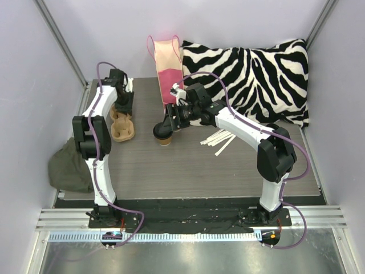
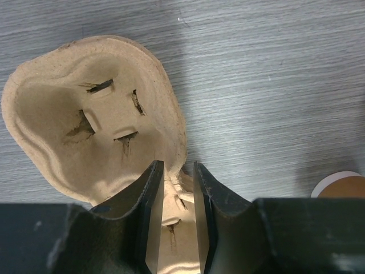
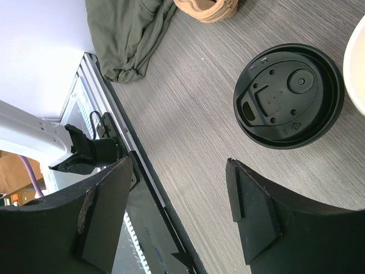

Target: Pack the takeout coffee

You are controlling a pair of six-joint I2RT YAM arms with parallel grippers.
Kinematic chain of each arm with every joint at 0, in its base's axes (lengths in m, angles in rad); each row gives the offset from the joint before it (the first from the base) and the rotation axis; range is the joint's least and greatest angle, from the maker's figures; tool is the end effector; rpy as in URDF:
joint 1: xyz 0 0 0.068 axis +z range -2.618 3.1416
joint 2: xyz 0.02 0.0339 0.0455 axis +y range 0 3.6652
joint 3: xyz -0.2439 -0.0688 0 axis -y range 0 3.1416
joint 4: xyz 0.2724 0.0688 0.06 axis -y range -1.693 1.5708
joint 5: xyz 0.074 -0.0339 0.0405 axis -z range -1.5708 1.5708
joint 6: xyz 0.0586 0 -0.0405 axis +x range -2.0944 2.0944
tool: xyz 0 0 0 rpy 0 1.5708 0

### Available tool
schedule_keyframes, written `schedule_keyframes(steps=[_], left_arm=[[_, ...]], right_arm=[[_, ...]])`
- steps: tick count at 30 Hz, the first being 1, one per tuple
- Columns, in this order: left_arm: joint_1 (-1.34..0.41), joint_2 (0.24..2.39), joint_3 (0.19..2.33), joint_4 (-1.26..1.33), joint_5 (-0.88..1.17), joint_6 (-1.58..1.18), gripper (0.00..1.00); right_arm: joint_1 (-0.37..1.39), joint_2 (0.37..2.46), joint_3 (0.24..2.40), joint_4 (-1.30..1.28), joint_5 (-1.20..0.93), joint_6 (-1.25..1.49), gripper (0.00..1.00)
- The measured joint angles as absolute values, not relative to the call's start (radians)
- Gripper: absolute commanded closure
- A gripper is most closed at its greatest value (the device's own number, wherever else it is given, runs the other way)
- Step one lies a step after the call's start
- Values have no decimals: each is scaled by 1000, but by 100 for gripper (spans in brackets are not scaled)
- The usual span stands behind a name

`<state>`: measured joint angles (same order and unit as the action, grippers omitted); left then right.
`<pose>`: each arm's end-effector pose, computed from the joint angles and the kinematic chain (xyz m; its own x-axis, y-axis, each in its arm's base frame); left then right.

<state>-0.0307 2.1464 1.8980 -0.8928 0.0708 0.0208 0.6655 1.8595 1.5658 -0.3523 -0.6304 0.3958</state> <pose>0.4864 -0.0191 0.1889 -0.9073 0.0486 -0.4177 0.0790 0.9953 -0.0556 0.3440 0.3139 0.2528 -0.7720 -0.2100 -0.5999 -0.6193 0.4614 0.6353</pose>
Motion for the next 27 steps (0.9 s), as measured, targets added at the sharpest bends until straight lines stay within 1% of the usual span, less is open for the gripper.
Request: schedule_keyframes(steps=[13, 16, 17, 19, 20, 22, 27], left_arm=[[-31, 2167, 1898, -894, 60, 35, 78], [-31, 2170, 1901, -895, 59, 36, 84], [-31, 2170, 1903, -895, 56, 39, 88], [-31, 2172, 1906, -895, 52, 39, 92], [-31, 2173, 1908, -894, 51, 41, 96], [-31, 2175, 1910, -894, 49, 43, 100], [-31, 2175, 1911, -895, 49, 55, 100]], right_arm=[[664, 1860, 1566, -352, -631, 399, 25], [660, 1860, 1566, -352, -631, 401, 25], [659, 1860, 1566, -351, -631, 402, 25], [659, 1860, 1566, -351, -631, 404, 26], [658, 1860, 1566, -350, -632, 404, 26], [657, 1860, 1566, -347, -632, 407, 26], [653, 1860, 1566, -344, -632, 413, 26]])
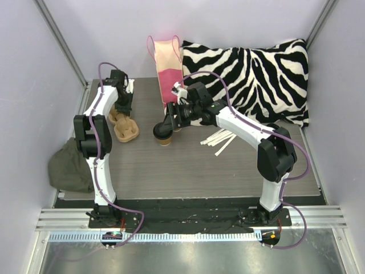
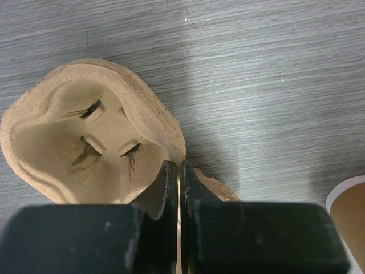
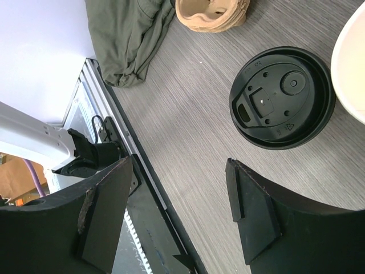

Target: Pack the takeout coffee

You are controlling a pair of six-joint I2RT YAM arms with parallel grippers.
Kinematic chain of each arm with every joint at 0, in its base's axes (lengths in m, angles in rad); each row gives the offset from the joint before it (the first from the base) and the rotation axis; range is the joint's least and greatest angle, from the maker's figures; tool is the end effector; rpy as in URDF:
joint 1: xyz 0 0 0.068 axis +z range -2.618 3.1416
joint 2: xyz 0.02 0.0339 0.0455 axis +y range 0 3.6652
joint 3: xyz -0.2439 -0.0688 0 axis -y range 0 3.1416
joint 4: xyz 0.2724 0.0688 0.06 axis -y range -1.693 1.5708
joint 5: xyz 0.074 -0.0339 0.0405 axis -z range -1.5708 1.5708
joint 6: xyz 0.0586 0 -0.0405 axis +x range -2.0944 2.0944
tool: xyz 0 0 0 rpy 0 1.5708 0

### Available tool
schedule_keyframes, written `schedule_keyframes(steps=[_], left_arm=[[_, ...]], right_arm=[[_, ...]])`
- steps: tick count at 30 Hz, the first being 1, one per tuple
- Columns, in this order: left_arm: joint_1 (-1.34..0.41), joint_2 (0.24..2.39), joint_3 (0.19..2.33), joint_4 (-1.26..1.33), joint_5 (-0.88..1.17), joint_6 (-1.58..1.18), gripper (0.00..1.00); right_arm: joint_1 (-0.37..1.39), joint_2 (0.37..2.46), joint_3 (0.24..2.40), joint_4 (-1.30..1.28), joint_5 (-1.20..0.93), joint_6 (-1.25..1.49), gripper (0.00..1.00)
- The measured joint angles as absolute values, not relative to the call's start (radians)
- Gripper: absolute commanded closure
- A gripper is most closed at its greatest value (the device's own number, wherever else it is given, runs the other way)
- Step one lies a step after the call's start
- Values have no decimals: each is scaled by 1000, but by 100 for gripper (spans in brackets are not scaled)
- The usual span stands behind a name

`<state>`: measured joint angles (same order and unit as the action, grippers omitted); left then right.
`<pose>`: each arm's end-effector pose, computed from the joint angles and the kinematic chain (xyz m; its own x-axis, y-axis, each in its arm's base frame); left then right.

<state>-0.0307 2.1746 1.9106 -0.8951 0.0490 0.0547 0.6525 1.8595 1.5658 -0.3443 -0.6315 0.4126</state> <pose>0.4898 -0.0179 0.1797 -0.9119 0.0826 -0.4020 0.1003 0.9947 -0.0229 0.3485 0.3098 0.2536 -0.7811 -0.1896 -0.5949 -0.6044 0.4687 0.6442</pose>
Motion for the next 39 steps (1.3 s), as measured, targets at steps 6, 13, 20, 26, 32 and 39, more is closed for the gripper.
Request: schedule_keyframes(steps=[6, 13, 20, 26, 32, 39], left_arm=[[-31, 2166, 1909, -902, 63, 83, 100], [-24, 2081, 1875, -926, 120, 130, 100], [10, 1998, 1843, -942, 187, 168, 100], [39, 1977, 1800, -952, 220, 187, 100], [59, 1950, 1740, -959, 267, 188, 100], [89, 1905, 1727, -962, 322, 187, 100]], right_arm=[[651, 1876, 1579, -344, -633, 414, 26], [651, 1909, 1630, -327, -633, 422, 28], [651, 1949, 1663, -244, -630, 477, 32], [666, 2009, 1709, -174, -607, 539, 36], [727, 2096, 1789, -139, -556, 581, 40], [807, 2197, 1900, -128, -507, 594, 45]])
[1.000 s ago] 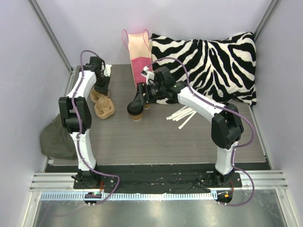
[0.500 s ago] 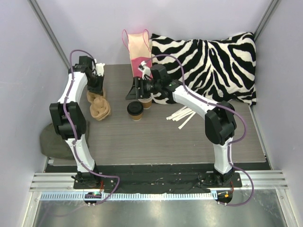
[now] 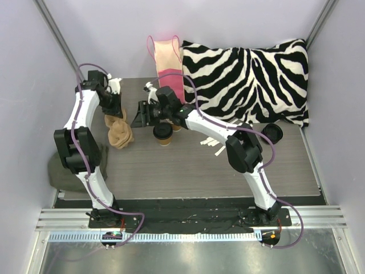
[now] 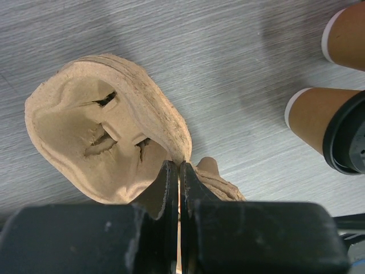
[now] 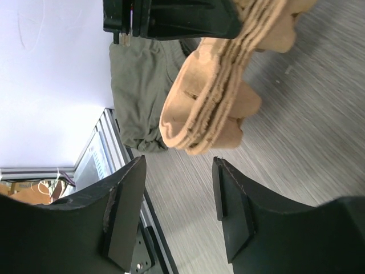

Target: Pack the takeout coffee

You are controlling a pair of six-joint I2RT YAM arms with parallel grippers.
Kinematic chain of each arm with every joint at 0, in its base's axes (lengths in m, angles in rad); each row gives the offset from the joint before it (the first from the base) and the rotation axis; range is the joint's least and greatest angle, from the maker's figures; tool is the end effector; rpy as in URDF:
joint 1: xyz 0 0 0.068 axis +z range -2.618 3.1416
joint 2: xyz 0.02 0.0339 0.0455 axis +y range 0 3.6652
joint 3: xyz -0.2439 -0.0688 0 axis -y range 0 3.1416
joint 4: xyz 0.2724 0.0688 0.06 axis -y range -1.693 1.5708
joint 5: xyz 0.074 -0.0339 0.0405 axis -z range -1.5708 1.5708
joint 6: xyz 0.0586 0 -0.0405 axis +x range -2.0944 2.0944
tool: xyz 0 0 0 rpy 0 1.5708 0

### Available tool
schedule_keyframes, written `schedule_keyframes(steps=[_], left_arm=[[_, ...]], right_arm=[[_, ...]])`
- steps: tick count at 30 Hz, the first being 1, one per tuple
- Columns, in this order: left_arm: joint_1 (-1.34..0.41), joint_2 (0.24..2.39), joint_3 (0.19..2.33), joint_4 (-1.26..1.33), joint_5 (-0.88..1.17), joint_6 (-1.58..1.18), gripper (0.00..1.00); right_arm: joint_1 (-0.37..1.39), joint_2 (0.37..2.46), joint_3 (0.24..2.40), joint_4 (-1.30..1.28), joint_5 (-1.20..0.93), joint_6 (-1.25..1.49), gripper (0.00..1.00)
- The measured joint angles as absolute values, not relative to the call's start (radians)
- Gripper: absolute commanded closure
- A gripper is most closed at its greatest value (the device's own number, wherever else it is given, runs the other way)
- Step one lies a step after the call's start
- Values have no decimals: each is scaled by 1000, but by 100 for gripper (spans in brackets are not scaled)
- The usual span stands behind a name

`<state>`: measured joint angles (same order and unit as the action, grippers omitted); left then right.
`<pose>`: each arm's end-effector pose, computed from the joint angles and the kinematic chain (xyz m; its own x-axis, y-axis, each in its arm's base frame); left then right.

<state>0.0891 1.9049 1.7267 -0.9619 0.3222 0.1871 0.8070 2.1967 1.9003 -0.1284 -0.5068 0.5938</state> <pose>0.4327 0.0200 0.2369 -0.8805 0.0985 -0.4637 0.2148 0.9549 -0.2051 0.3634 0.4205 0.2374 -0.7607 -0.0871 -0.6432 -0.6174 0.4030 0.6756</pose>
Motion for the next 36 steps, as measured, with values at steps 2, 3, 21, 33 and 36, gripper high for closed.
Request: schedule_keyframes(steps=[2, 3, 21, 33, 36], left_arm=[[96, 1900, 1727, -962, 334, 187, 100], [97, 1899, 1726, -962, 338, 187, 100], [104, 1891, 1700, -959, 360, 160, 100], [105, 1891, 1700, -957, 360, 154, 100], [105, 1891, 1700, -957, 360, 154, 100]], right_arm=[[820, 2217, 1924, -127, -495, 594, 50], [827, 2227, 1936, -127, -492, 595, 51], [854, 2267, 1955, -22, -504, 735, 58], [867, 2304, 1939, -3, -504, 791, 58], [868, 2307, 1935, 1, -504, 801, 58]])
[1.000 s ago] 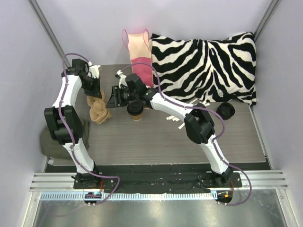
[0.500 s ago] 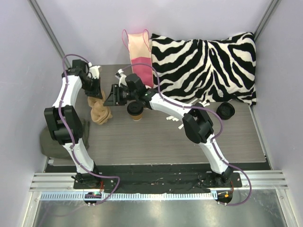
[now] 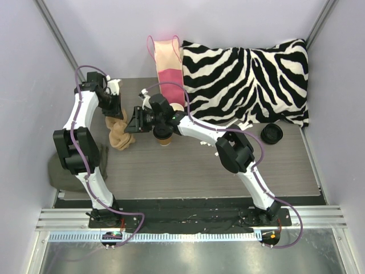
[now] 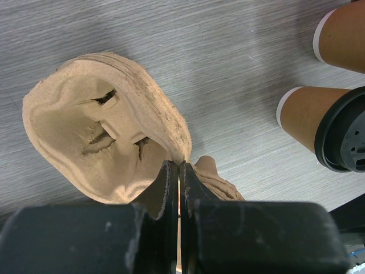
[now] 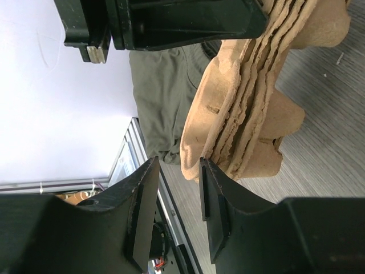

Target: Pack the takeout coffee

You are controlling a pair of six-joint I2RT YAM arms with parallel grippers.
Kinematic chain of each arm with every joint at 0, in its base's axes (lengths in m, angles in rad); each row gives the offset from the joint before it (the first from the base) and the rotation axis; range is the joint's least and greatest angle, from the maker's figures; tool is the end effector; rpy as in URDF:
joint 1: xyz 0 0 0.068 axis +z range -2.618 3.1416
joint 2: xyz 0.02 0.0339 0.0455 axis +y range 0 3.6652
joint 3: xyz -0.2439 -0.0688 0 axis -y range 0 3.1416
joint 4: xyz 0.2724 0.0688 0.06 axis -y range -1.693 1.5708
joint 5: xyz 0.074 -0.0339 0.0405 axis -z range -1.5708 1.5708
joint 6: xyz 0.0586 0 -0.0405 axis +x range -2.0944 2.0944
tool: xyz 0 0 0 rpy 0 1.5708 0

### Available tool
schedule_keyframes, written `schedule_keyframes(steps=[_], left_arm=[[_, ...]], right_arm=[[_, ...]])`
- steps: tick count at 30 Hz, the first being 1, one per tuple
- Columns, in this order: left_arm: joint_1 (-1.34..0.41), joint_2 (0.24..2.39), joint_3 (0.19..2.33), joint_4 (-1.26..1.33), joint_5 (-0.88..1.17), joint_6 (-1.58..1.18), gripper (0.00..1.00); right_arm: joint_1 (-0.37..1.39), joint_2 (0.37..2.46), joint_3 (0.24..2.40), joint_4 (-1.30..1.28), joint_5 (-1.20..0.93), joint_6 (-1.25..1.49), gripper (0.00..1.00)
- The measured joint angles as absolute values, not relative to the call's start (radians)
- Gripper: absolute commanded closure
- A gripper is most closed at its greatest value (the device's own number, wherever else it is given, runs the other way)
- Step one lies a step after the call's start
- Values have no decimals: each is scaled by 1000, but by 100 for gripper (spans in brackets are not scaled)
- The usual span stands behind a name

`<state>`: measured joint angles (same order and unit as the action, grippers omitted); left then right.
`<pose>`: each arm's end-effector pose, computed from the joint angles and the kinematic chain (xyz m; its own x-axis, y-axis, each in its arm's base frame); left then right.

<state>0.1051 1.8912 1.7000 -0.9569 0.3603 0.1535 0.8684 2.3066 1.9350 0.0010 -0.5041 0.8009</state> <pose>0.4283 0.0244 0.2346 -0.8893 0.0501 -0.4546 0.1838 0.9493 -0.2550 0.3506 0.4580 0.2059 -0.8516 -0.0330 -0.5232 -0.4997 0.3530 0.7910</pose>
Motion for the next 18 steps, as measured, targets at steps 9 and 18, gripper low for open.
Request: schedule_keyframes(steps=[9, 18], left_arm=[[105, 1891, 1700, -954, 360, 141, 100], [105, 1891, 1700, -955, 364, 138, 100]], right_arm=[[871, 2307, 1925, 24, -504, 820, 57], [873, 2309, 1887, 30, -504, 841, 57]])
